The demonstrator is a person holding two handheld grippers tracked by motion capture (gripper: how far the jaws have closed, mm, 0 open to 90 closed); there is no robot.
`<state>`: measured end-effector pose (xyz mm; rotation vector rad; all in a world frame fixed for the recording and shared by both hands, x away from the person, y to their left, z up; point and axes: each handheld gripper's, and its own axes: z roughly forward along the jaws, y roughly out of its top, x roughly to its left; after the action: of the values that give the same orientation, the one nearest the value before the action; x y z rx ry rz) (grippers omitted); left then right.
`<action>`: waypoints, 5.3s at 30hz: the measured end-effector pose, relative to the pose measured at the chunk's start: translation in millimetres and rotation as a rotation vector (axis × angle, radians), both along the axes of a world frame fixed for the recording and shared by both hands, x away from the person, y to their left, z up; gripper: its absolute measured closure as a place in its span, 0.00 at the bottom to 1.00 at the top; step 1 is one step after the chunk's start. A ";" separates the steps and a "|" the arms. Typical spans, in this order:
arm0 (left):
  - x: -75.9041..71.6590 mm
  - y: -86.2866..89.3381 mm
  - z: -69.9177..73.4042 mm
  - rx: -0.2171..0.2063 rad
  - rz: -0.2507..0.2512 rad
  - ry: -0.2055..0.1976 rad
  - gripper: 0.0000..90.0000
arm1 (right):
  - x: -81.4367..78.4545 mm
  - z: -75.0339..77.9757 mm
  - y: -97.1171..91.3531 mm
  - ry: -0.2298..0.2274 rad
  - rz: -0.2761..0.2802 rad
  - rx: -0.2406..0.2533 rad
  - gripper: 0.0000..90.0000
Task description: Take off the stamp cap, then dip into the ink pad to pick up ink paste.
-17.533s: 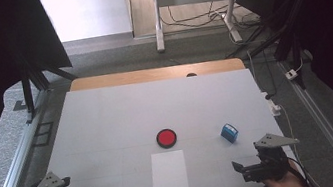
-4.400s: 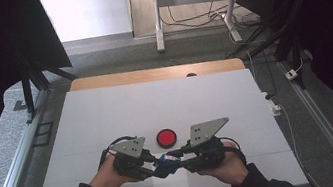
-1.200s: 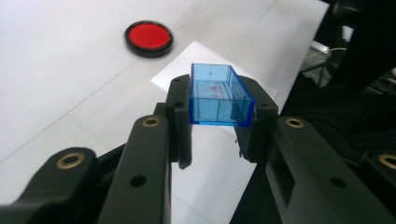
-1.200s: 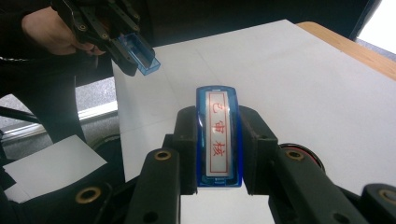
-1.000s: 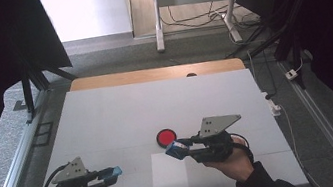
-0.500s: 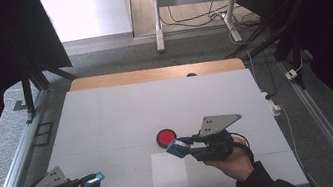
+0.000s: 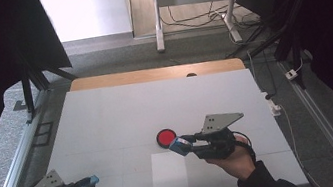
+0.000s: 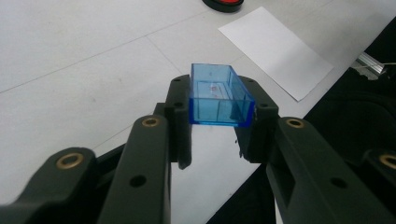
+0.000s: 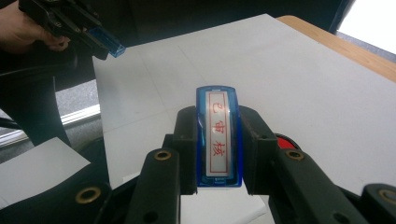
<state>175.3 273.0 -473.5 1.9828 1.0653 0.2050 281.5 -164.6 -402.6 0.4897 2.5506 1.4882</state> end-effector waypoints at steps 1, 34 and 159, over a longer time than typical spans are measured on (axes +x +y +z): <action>0.1 0.1 -0.2 -0.002 0.002 0.001 0.76 | 0.2 0.0 -0.2 0.000 -0.001 -0.001 0.79; 0.9 -0.1 -1.7 -0.001 0.008 0.009 0.76 | 37.8 -9.5 30.8 0.021 -0.033 -0.076 0.79; 1.0 0.5 -2.8 -0.001 0.006 0.030 0.76 | 114.5 -84.3 68.3 0.181 -0.162 -0.259 0.79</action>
<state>176.3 273.4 -476.3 1.9877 1.0905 0.1779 395.9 -96.4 -486.9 0.8009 2.7099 1.0852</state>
